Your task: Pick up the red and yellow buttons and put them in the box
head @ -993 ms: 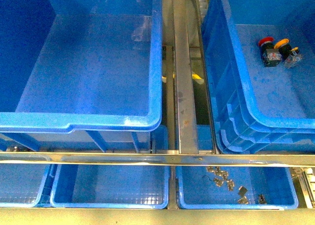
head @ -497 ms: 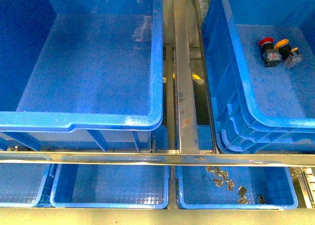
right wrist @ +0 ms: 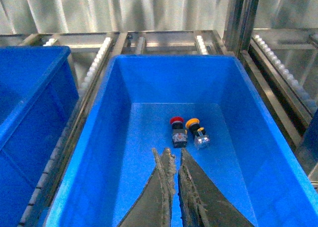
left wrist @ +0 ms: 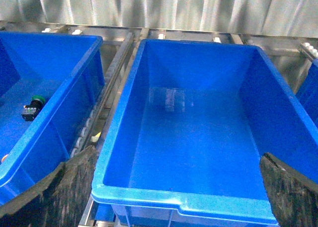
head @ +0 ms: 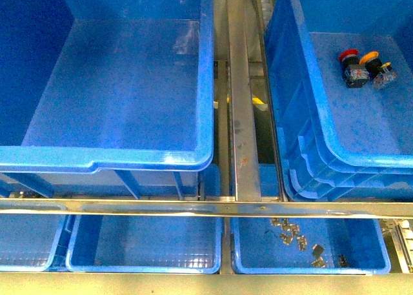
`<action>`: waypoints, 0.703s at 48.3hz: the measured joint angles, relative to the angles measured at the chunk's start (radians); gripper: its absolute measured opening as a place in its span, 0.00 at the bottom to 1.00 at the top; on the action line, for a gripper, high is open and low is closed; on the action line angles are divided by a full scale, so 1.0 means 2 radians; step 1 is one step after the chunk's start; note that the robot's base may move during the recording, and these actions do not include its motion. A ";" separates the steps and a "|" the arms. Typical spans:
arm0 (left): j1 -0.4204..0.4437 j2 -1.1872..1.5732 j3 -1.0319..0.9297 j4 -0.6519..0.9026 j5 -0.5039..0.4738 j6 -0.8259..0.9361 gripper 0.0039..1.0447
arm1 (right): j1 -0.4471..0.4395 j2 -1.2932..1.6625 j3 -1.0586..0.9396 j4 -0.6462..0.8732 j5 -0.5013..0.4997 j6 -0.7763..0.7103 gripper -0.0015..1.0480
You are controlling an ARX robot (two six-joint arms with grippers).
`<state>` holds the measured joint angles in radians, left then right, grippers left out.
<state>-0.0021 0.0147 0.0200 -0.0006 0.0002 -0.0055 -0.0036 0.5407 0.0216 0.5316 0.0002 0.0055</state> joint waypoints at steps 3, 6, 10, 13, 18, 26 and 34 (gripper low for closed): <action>0.000 0.000 0.000 0.000 0.000 0.000 0.93 | 0.000 -0.023 0.000 -0.021 0.000 0.000 0.04; 0.000 0.000 0.000 0.000 0.000 0.000 0.93 | 0.000 -0.037 0.000 -0.034 0.000 0.000 0.04; 0.000 0.000 0.000 0.000 0.000 0.000 0.93 | 0.000 -0.058 0.000 -0.054 0.000 0.000 0.04; 0.000 0.000 0.000 0.000 0.000 0.000 0.93 | 0.000 -0.070 0.000 -0.066 0.000 0.000 0.04; 0.000 0.000 0.000 0.000 0.000 0.000 0.93 | 0.000 -0.092 0.000 -0.087 0.000 0.000 0.04; 0.000 0.000 0.000 0.000 0.000 0.000 0.93 | 0.000 -0.122 0.000 -0.117 0.000 0.000 0.04; 0.000 0.000 0.000 0.000 0.000 0.000 0.93 | 0.000 -0.146 0.000 -0.140 0.000 0.000 0.04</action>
<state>-0.0021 0.0147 0.0200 -0.0006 0.0002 -0.0055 -0.0036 0.2489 0.0208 0.2508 0.0002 0.0055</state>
